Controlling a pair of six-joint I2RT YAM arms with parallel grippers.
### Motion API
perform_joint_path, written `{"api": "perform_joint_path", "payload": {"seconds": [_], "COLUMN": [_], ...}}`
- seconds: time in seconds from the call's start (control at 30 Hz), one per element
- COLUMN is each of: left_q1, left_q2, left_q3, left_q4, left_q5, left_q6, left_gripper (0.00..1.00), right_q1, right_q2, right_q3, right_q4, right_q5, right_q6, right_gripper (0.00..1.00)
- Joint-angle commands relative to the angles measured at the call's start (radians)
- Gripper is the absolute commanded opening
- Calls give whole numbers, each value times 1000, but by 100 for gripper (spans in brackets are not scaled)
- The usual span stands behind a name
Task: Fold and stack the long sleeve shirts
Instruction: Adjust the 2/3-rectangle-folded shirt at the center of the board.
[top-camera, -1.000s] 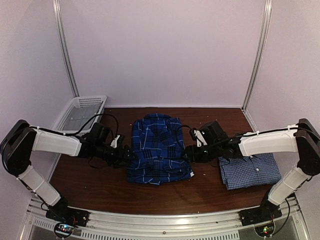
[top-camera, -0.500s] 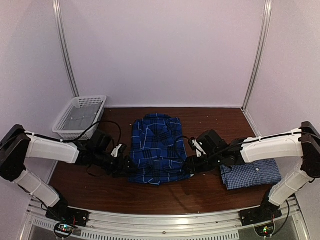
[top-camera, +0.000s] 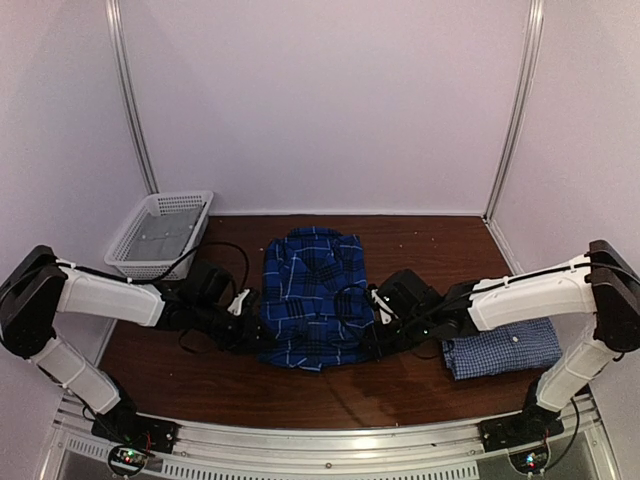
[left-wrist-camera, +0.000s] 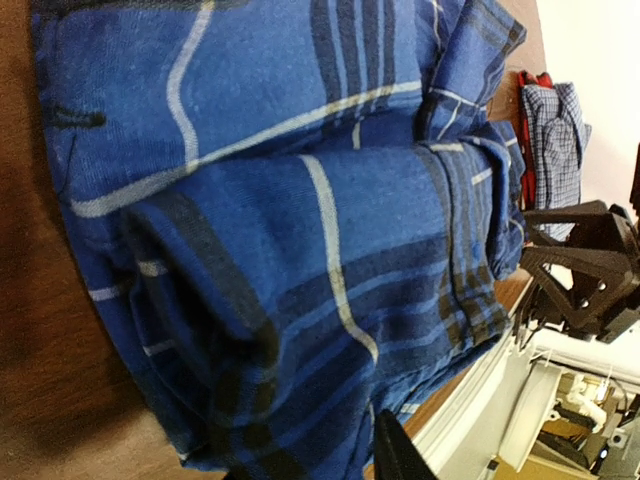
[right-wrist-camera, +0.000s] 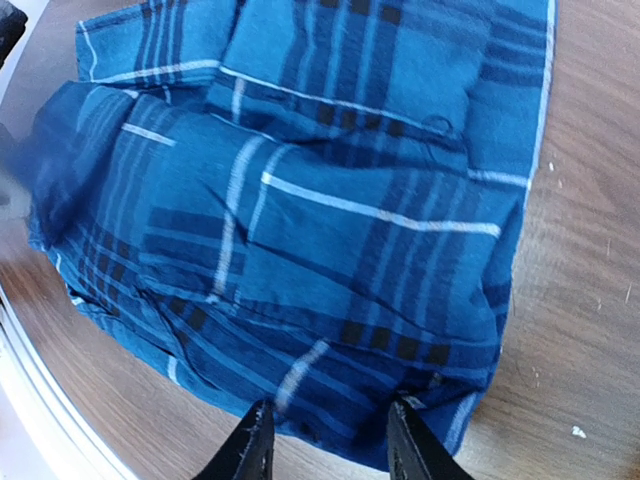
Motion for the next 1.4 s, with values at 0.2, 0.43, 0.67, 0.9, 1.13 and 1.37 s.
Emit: {"api": "perform_joint_path", "payload": {"seconds": [0.2,0.43,0.67,0.9,1.13,1.37], "left_q1": [-6,-6,-6,-6,-8,-9], "left_q2": [-7,-5,-36,-51,-66,-114], "left_q3": [71,78,74,68,77,26], "left_q4": [22,-1,-34,-59,-117,-163], "left_q5": [0,3,1,5,11,10], "left_q6": [1,3,14,24,48,48], "left_gripper": [17,19,37,43,46,49], "right_q1": [8,7,2,-7,-17,-27], "right_q2": [36,44,43,50,47,46], "right_q3": [91,131,168,183,203,215], "right_q4": [-23,-28,-40,-43,-52,-57], "right_q5": [62,67,86,87,90,91], "right_q6": [-15,-19,-24,-35,-41,-50], "right_gripper": [16,1,0,0,0,0]}}
